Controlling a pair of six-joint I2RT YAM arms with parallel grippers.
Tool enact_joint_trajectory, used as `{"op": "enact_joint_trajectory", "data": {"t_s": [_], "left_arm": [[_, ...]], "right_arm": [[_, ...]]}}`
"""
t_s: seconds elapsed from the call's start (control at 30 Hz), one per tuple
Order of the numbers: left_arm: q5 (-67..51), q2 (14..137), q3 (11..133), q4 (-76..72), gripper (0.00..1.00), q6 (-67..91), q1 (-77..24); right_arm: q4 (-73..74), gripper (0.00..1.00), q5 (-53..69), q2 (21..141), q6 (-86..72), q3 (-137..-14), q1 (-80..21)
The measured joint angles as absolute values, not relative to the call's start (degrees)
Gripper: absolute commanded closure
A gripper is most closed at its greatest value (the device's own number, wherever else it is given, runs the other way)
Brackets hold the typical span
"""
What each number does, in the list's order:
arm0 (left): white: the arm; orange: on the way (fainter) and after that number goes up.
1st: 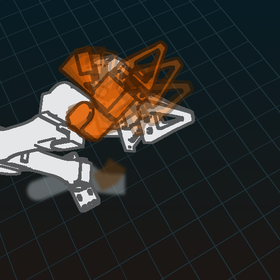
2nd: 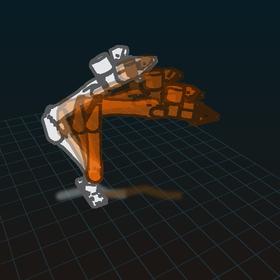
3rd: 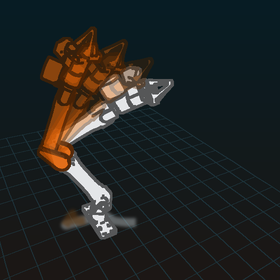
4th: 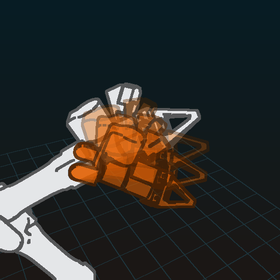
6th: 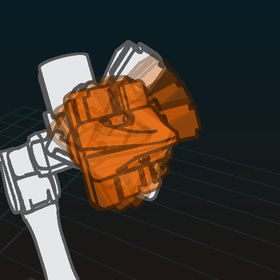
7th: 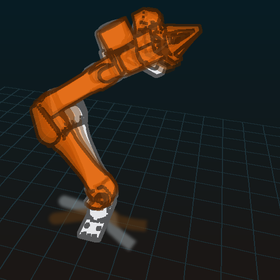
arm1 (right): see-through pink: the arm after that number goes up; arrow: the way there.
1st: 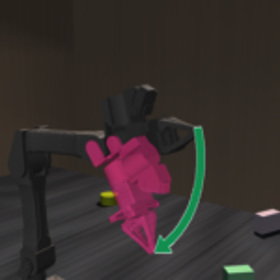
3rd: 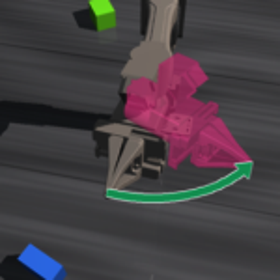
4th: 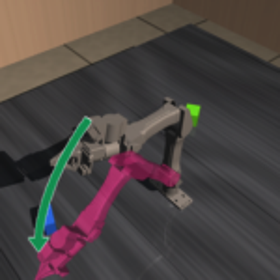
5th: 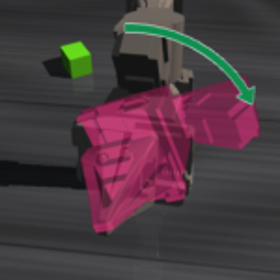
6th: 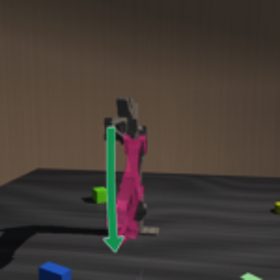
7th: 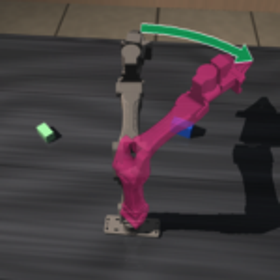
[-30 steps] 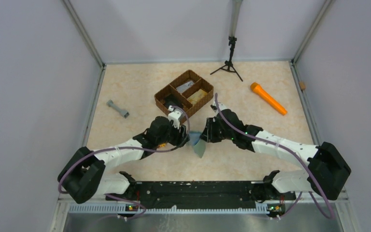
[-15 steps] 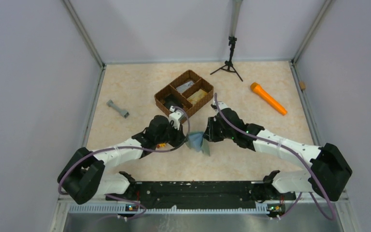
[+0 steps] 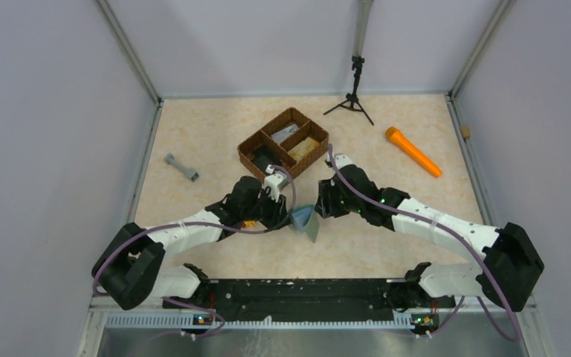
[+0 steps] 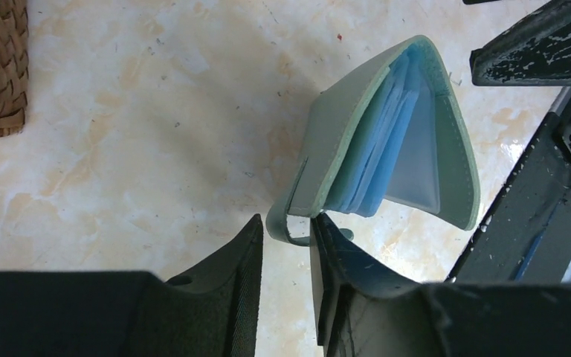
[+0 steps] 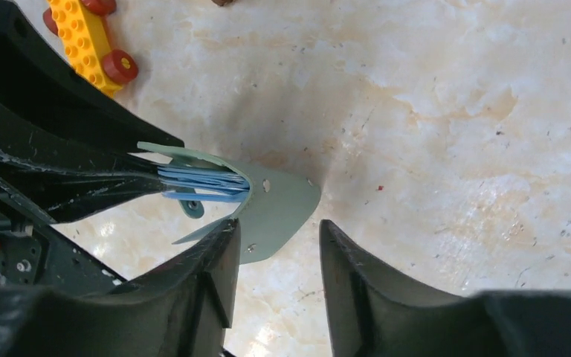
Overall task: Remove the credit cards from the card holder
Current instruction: Open the card holder at the center of the board.
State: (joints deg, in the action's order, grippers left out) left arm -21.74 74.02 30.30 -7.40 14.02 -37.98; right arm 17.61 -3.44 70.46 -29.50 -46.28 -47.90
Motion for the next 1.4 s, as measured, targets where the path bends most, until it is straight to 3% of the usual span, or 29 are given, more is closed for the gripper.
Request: {"op": "enact_joint_trajectory", "data": {"t_s": [0.07, 0.13, 0.27, 0.6, 1.2, 1.4], "left_arm": [[-22.17, 74.08, 30.30, -7.25, 0.78, 13.93, -37.98], [-22.70, 74.17, 30.30, -7.27, 0.84, 13.76, -37.98], [-23.88, 74.22, 30.30, -7.70, 0.98, 13.76, -37.95], [-29.36, 78.17, 30.46, -9.26, 1.00, 14.26, -37.93], [-30.65, 78.17, 30.68, -9.43, 1.00, 15.33, -37.71], [-30.68, 78.17, 30.68, -9.43, 1.00, 15.57, -37.21]], "right_arm": [[18.09, 0.27, -3.42, 70.46, -29.17, -46.28, -47.90], [18.61, 0.17, -2.44, 70.35, -28.18, -46.28, -47.90], [17.89, 0.06, 1.58, 69.38, -27.18, -46.15, -47.90], [11.57, 0.03, 6.39, 68.64, -25.67, -40.38, -49.91], [8.84, 0.02, -8.10, 70.83, -21.43, -38.24, -52.51], [6.74, 0.01, -8.03, 73.63, -17.47, -38.46, -52.51]]}}
